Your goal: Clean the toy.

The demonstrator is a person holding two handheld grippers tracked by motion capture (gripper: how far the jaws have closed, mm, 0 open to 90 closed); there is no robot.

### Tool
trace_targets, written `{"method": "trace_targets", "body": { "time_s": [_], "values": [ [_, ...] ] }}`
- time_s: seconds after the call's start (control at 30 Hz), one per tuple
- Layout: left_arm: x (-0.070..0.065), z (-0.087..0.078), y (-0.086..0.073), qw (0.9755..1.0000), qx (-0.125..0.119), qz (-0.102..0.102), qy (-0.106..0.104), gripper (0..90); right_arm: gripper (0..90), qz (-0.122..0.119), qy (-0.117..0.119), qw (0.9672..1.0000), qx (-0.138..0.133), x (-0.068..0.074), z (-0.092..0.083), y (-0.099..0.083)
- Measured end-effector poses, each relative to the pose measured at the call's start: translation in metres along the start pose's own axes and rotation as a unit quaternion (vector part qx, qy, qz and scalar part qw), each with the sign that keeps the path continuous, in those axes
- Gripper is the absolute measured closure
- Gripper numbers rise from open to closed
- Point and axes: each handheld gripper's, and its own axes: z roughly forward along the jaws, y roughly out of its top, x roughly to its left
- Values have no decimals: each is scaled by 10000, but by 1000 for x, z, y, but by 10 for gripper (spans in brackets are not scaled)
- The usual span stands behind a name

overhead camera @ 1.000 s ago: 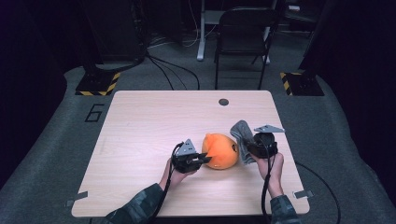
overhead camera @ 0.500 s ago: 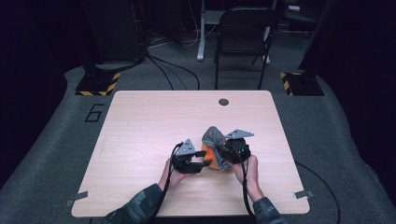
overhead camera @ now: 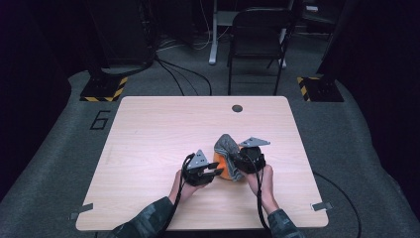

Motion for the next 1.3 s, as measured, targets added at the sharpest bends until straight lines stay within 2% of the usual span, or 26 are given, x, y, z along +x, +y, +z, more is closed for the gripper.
{"method": "trace_targets", "body": {
  "time_s": [0.1, 0.17, 0.23, 0.3, 0.33, 0.37, 0.4, 0.5, 0.53, 0.57, 0.73, 0.87, 0.93, 0.97, 1.03, 1.07, 1.13, 1.2, 1.27, 1.3],
  "values": [
    [-1, 0, 1, 9999, -110, 13, 6, 780, 735, -136, -72, 9997, -210, 4, -9, 5],
    [-1, 0, 1, 9999, -159, 27, 2, 788, 735, -250, -36, 9990, -362, 14, -16, 9],
    [-2, -1, 1, 9998, -176, 36, -15, 795, 735, -425, -23, 9987, -263, 25, -13, 10],
    [-2, -1, 0, 9999, -119, 96, 13, 800, 735, -478, -110, 9987, -104, 26, -3, 6],
    [-1, -1, 0, 9999, -123, 101, 9, 804, 736, -527, -164, 9984, -100, 24, 0, 5],
    [-2, 0, -1, 9999, -160, 31, 13, 805, 736, -499, -191, 9985, -84, 22, 1, 3],
    [-1, -1, -1, 9999, -150, 53, -4, 807, 735, -471, -176, 9987, -93, 18, 1, 4],
    [-1, -1, -1, 9998, -159, 85, -25, 807, 735, -513, -456, 9976, -98, 9, -4, 3],
    [-1, -1, -1, 9998, -146, 116, -34, 807, 735, -389, -468, 9981, -111, 5, -6, 2],
    [-1, -1, -1, 9998, -140, 129, -47, 807, 735, -382, -508, 9979, -116, -2, -7, 0],
    [-4, 0, 1, 9997, -126, 182, -70, 805, 730, -15, -719, 9974, -44, -30, -12, -8],
    [-3, 1, 1, 9997, -156, 179, -61, 805, 728, 175, -893, 9958, 19, -42, -13, -9],
    [-2, 0, 1, 9997, -165, 153, -90, 806, 728, 122, -808, 9966, -141, -36, -22, -3],
    [-2, 0, 1, 9997, -183, 125, -89, 805, 728, 79, -620, 9976, -308, -27, -28, 2],
    [-1, 0, 0, 9997, -204, 109, -119, 806, 728, 7, -387, 9983, -426, -14, -30, 8],
    [-2, 1, 1, 9997, -210, 107, -109, 806, 728, -152, -271, 9986, -426, -1, -28, 10],
    [-2, 0, 0, 9997, -188, 116, -112, 806, 728, -391, -162, 9987, -290, 14, -18, 10],
    [-1, 0, 0, 9998, -138, 117, -97, 806, 729, -598, -328, 9976, -105, 19, -5, 5],
    [0, 0, -1, 9998, -161, 90, -115, 806, 730, -617, -415, 9972, -81, 13, 0, 2],
    [0, 0, 0, 9998, -158, 109, -114, 806, 730, -531, -453, 9975, -88, 9, -2, 2]
  ]
}}
